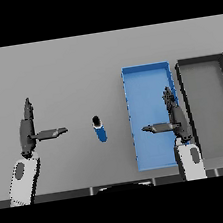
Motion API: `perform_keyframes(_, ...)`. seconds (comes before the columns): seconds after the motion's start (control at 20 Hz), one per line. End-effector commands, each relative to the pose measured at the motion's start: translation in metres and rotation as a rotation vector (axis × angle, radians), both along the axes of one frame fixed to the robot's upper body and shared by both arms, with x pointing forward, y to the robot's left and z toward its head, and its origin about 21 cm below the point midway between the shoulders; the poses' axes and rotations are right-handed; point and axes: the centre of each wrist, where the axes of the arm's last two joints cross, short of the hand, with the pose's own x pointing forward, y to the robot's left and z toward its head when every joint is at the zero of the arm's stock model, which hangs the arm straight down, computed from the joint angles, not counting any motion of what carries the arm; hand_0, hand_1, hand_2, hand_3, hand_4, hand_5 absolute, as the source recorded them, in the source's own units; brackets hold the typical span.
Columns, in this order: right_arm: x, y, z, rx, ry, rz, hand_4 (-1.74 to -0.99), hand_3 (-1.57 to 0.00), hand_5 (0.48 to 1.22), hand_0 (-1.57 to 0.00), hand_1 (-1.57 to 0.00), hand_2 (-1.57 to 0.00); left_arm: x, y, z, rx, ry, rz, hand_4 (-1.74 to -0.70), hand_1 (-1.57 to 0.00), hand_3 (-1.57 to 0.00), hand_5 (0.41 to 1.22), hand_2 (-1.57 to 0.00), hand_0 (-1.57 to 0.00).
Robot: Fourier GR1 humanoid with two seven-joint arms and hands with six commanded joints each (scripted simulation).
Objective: Pick up the blue pipe and place it into the blue bin.
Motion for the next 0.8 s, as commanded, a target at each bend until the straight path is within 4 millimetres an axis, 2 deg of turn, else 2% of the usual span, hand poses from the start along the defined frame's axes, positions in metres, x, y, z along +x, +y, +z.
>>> perform_keyframes(0.0,0.0,0.0,0.0,0.0,0.0,-0.001,-1.222,0.0,0.603,0.0,0.0,0.0,0.0,0.0,0.0,0.0,-0.004,0.0,-1.01,0.0,0.0,0.586,0.0,0.0)
perform_keyframes(0.25,0.005,0.0,0.003,0.001,0.005,0.006,-1.222,0.0,0.603,0.0,0.0,0.0,0.005,-0.004,0.001,-0.002,-0.01,-0.005,-1.01,0.0,0.0,0.586,0.0,0.0)
perform_keyframes(0.35,-0.011,-0.014,0.005,-0.159,-0.089,0.086,-1.227,0.0,0.603,0.0,0.0,0.0,-0.012,0.017,0.0,0.11,-0.008,-0.211,-1.01,0.0,0.0,0.588,0.0,0.0)
perform_keyframes(0.45,-0.018,-0.018,0.009,-0.207,-0.094,0.113,-1.228,0.0,0.599,0.0,0.0,0.0,-0.017,0.027,-0.001,0.157,0.006,-0.281,-1.01,0.0,0.0,0.588,0.0,0.0)
perform_keyframes(0.75,-0.018,-0.016,0.017,-0.243,-0.079,0.133,-1.218,0.0,0.589,0.0,0.0,0.0,-0.022,0.027,0.0,0.124,-0.01,-0.403,-1.02,0.0,0.0,0.594,0.0,0.0)
